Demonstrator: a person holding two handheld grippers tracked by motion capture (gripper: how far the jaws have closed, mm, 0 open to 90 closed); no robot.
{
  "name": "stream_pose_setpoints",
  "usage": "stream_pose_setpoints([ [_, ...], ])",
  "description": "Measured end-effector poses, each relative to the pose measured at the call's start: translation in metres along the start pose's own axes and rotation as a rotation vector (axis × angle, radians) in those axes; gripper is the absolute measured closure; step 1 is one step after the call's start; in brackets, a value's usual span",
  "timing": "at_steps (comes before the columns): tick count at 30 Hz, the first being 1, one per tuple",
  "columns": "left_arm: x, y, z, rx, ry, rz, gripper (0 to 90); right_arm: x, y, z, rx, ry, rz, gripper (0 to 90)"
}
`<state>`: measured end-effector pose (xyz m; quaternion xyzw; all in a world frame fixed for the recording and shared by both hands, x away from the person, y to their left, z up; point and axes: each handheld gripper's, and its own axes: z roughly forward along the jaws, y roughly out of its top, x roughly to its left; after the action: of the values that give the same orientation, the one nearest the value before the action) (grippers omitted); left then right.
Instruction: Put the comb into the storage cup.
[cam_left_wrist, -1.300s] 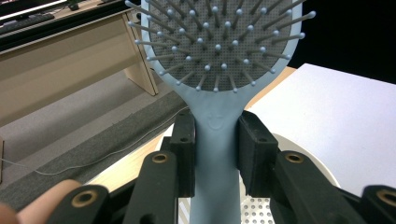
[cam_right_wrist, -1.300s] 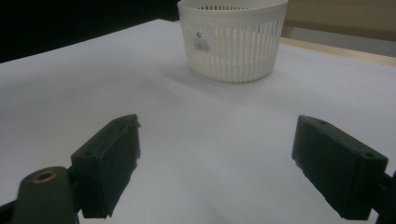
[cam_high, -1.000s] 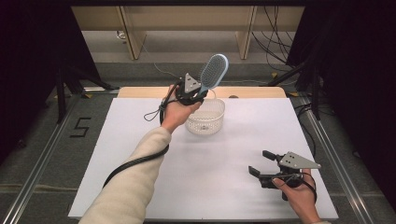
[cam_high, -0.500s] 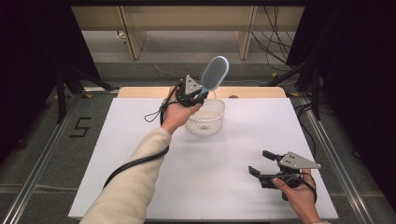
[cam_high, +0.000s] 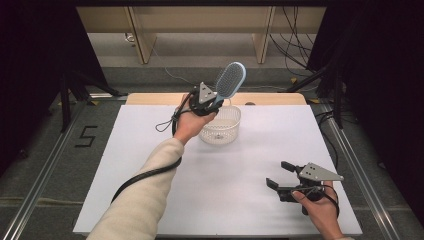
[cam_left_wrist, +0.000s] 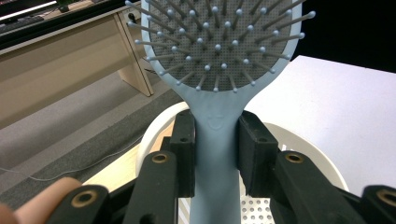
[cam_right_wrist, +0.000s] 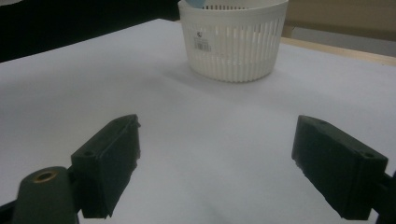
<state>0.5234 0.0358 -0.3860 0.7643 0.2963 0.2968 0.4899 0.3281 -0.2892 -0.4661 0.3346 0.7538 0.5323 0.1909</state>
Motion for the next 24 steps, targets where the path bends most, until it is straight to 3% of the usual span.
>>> stream_pose_setpoints([
  [24, -0.0025, -0.0067, 0.0053, 0.008, -0.004, 0.010, 69.8, -0.0001, -0.0001, 0.0000, 0.003, 0.001, 0.000, 15.9],
])
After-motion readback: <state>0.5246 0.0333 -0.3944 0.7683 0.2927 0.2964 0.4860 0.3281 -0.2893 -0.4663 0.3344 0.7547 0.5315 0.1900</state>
